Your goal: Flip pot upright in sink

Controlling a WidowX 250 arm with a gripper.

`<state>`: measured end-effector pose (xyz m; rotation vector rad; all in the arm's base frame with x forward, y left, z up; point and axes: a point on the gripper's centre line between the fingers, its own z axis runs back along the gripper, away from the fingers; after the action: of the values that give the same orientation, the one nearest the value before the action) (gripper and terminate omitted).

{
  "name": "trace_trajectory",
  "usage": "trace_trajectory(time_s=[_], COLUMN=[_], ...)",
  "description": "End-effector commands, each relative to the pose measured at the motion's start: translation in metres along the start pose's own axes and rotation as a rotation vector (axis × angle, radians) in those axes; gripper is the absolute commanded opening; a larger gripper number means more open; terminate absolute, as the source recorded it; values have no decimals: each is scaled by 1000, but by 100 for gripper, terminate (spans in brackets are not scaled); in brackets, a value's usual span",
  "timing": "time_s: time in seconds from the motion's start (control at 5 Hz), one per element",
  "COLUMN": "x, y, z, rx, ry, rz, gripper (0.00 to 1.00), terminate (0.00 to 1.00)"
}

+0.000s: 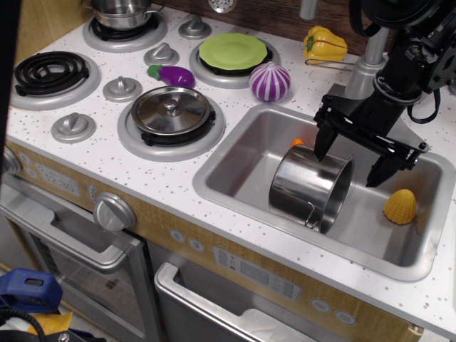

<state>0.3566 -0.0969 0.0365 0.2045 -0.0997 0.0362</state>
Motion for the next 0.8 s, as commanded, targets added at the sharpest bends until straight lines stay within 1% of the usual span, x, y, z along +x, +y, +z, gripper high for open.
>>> trace_trajectory(time_s=[0.0, 0.2, 0.4, 0.6], x=[0, 6, 13, 16], y=[0, -1, 1, -1], z=[0, 0, 6, 8], rx=[0, 181, 318, 352], ry=[0, 13, 28, 28], rz=[0, -89, -155, -165], gripper=[100, 100, 100, 100], terminate=[0, 0, 0, 0])
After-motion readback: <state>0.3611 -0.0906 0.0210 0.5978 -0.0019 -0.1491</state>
